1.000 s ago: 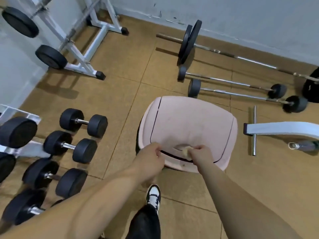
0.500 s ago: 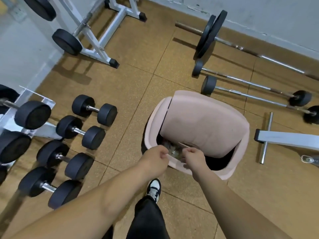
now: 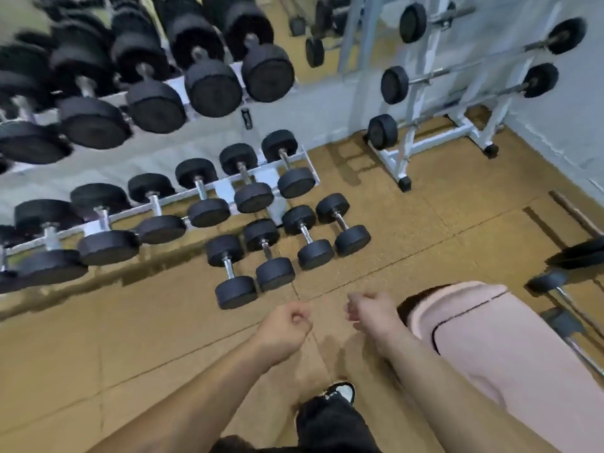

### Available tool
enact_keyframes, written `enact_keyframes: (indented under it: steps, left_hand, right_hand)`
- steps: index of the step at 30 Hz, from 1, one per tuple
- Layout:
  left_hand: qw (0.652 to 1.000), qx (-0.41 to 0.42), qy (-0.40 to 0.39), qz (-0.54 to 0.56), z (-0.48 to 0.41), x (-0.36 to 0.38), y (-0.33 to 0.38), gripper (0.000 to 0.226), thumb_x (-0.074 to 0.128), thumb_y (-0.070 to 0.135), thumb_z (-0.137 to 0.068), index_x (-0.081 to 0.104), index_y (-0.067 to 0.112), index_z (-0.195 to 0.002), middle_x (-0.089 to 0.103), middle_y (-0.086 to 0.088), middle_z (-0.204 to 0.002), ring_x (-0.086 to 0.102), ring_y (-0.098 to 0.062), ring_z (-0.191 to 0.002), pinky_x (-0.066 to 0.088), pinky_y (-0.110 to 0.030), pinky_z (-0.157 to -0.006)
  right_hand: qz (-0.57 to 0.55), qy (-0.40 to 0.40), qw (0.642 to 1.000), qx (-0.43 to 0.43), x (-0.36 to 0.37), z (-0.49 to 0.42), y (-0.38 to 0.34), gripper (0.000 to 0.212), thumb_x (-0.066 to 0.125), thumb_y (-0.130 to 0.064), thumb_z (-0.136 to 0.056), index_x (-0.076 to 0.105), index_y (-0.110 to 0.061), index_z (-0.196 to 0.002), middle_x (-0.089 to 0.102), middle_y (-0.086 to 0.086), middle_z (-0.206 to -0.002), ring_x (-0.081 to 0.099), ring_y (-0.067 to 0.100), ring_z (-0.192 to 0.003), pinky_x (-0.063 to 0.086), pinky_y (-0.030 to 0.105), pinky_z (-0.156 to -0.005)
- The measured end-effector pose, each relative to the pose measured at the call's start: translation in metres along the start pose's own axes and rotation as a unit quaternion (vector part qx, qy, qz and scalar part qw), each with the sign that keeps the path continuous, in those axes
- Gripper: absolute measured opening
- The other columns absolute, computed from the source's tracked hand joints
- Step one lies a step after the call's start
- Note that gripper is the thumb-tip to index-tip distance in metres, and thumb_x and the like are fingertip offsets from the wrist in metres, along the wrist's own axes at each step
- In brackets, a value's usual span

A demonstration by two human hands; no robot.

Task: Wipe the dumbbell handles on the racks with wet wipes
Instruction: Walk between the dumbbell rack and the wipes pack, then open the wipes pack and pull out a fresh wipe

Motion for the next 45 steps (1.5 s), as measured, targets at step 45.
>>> enact_keyframes:
  steps: [45]
  left_hand:
    - [0.609, -0.302, 0.565, 0.467, 0.526, -0.728, -1.006, 0.009, 0.057, 0.014, -0.087, 0.059, 0.024, -0.086, 0.059, 0.005, -0.082, 0.053, -0.005, -0.059, 0.046, -0.025, -0.061]
  right_hand:
    - [0.507, -0.545, 0.627, -0.228, 1.404, 0.564, -0.012, 0.017, 0.053, -0.017, -0.102, 0.064, -0.006, -0.094, 0.07, 0.007, -0.078, 0.061, 0.021, -0.07, 0.047, 0.032, -0.063]
Point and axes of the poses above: each hand's wrist, its own z-axis away from the middle knuckle, its own x-axis out of the palm, y = z × x, the point moved 6 cm from there along -z, towards the middle knuckle
